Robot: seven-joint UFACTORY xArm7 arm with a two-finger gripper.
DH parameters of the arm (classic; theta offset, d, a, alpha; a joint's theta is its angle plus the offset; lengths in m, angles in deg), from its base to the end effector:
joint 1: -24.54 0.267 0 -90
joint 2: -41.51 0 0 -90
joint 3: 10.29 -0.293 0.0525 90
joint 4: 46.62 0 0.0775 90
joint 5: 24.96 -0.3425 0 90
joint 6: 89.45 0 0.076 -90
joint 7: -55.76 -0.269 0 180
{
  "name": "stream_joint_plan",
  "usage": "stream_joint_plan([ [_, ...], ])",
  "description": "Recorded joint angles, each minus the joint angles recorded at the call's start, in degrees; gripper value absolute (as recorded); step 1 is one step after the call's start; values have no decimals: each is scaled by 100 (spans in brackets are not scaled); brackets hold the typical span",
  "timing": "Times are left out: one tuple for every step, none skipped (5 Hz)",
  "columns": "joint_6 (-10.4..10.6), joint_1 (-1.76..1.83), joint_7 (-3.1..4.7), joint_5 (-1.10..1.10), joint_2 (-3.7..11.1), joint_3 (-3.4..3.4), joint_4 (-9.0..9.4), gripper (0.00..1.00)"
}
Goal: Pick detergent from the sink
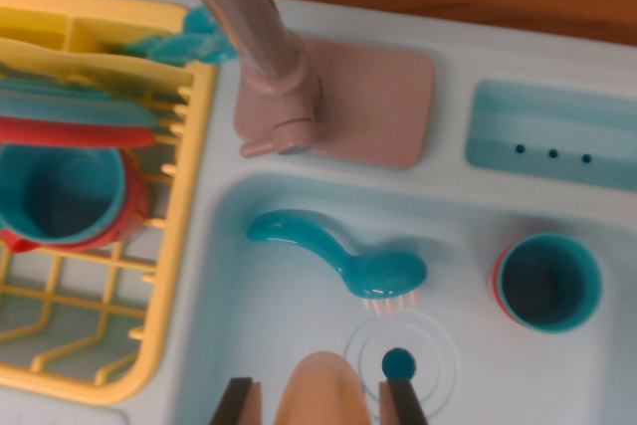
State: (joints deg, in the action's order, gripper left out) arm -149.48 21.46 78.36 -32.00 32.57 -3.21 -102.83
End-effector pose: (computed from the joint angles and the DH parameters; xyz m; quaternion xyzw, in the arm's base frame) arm 0.4473 -0.0545 0.2311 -0.9938 -0.0802 -0.0600 0.0492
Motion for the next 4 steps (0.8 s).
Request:
stream_joint_plan([
  [0,0,0,0,0,0,0,100],
  [-269,-4,-45,35,-79,-3,-192,100],
  [-269,-4,-45,35,-79,-3,-192,100],
  [-532,-9,-89,70,-157,-7,-381,100],
])
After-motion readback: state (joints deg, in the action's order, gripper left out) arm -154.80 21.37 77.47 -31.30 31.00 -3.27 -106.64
